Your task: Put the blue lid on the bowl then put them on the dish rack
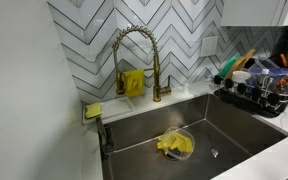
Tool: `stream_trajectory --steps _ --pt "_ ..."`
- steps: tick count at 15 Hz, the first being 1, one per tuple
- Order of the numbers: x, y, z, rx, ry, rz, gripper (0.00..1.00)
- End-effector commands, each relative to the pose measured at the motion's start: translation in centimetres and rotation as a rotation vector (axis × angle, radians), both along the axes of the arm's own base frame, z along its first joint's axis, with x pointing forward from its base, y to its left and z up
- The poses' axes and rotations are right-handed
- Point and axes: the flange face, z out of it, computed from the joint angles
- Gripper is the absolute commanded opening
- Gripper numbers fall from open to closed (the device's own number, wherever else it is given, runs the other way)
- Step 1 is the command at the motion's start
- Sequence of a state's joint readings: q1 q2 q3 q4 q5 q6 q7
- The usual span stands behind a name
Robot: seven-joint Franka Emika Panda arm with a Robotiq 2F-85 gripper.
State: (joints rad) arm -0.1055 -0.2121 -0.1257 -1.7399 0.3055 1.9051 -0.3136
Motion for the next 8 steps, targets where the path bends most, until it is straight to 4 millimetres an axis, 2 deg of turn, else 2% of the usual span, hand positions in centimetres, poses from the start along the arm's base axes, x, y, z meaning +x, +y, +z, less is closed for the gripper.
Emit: stream_trajectory --steps 1,2,5,8 --pt "-3.0 -1.2 -0.5 0.062 -0.008 -0.101 1.00" --pt "-1.3 -1.1 0.2 0.024 0.002 -0.052 1.00" --pt "-2.3 -1.5 0.1 0.039 -0.001 -0.082 1.00" --pt "-2.3 -1.4 -0.1 0.042 0.000 -0.084 1.00"
